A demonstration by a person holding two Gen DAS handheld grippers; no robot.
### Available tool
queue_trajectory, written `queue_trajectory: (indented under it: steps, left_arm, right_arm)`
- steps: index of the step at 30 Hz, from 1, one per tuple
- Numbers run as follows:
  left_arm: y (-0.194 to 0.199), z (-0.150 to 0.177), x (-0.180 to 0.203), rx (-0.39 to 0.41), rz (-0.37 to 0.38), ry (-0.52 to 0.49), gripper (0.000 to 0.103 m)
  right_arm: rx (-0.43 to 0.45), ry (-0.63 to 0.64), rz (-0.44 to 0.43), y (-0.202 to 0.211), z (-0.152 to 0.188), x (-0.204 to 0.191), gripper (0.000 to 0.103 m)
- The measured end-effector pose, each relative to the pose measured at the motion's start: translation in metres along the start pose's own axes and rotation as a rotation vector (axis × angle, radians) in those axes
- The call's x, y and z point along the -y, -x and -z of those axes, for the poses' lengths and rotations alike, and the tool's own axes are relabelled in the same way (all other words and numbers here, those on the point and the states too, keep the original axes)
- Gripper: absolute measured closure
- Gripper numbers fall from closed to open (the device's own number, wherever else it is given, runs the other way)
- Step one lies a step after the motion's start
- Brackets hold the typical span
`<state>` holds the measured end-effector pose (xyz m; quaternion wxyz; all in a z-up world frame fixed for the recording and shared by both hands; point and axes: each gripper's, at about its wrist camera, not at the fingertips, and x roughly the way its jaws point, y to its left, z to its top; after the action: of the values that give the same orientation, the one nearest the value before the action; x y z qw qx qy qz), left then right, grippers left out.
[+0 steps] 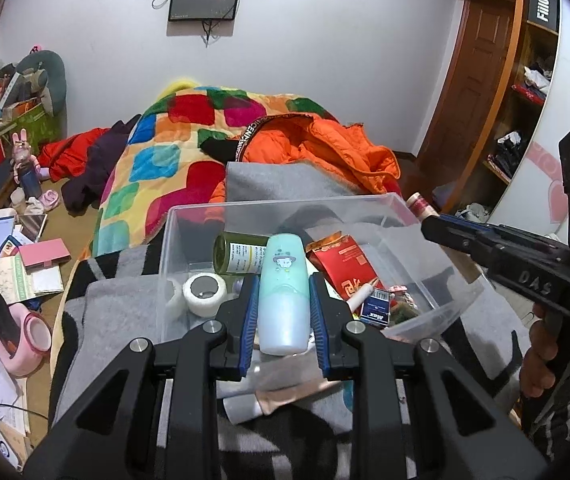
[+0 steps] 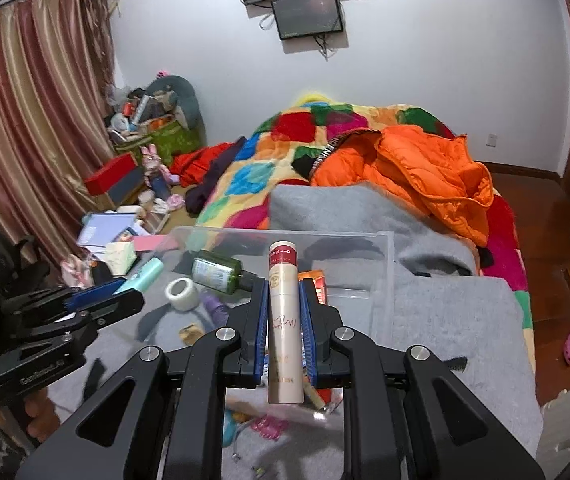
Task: Organize objects
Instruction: 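Lower the bottle and tube into the clear box and open both tools, then withdraw both tools toward the blue tape roll and pink keychain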
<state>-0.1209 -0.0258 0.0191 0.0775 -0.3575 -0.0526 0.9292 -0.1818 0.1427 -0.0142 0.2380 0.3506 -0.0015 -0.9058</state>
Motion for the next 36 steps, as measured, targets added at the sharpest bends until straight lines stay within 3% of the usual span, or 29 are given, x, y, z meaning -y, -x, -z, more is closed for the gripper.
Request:
queue_trajectory:
  steps: [6, 13, 23, 24, 28, 36]
  left_arm:
    - [-0.023, -0.004, -0.001, -0.045, 0.004, 0.003, 0.079]
    - [-0.040, -0.003, -0.001, -0.078, 0.010, 0.003, 0.079]
    - [-0.031, 0.004, 0.004, -0.078, 0.025, -0.022, 0.078]
    - [-0.028, 0.005, 0.004, -0.075, 0.021, -0.026, 0.075]
    - [-0.017, 0.008, 0.006, -0.052, 0.010, -0.031, 0.049]
    - [0.010, 0.022, 0.004, -0.021, 0.008, -0.036, 0.039]
  right_arm:
    - [-0.054, 0.015, 0.040, -0.026, 0.005, -0.001, 0.089]
    - [-0.094, 0.025, 0.023, -0.039, 0.012, -0.005, 0.089]
    - [-0.133, 0.052, -0.008, -0.042, 0.018, -0.013, 0.089]
    - [-0.135, 0.050, -0.013, -0.042, 0.018, -0.013, 0.089]
    - [-0.128, 0.046, -0.014, -0.035, 0.020, -0.012, 0.085]
    - [-0.067, 0.036, -0.024, 0.001, 0.024, -0.007, 0.073]
